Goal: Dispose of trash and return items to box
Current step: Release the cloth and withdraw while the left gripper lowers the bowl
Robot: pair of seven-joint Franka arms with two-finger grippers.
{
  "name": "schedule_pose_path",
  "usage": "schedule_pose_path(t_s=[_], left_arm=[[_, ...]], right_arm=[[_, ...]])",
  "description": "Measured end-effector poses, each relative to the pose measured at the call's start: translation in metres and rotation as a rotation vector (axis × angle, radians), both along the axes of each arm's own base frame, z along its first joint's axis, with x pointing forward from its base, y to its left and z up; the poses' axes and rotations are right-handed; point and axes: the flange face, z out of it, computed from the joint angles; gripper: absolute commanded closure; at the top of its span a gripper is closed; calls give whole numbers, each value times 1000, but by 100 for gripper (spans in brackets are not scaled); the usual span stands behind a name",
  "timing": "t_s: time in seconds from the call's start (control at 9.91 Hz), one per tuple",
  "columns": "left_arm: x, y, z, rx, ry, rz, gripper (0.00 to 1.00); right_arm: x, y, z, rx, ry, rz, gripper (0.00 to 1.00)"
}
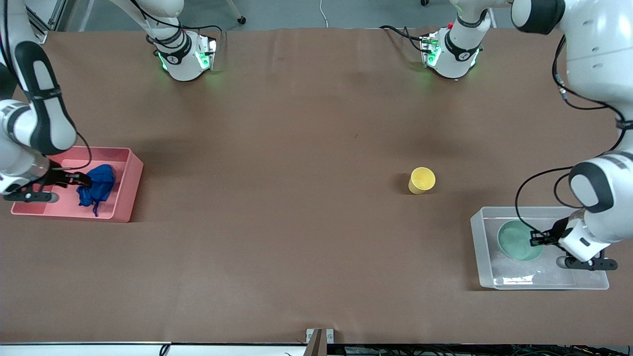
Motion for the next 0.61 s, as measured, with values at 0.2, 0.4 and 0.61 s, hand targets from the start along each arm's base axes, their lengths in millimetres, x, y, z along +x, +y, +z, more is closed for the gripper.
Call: schedule_pose_path(t_s=[0.2, 0.4, 0.61], left_arm=[[-1, 4, -31, 1, 19, 11, 93], [2, 8, -46, 18, -13, 20, 63], [3, 9, -45, 22, -27, 23, 0]], right_arm=[[14, 39, 106, -1, -33, -65, 0], [17, 118, 196, 8, -16, -172, 0], [17, 184, 260, 7, -13, -206, 0]])
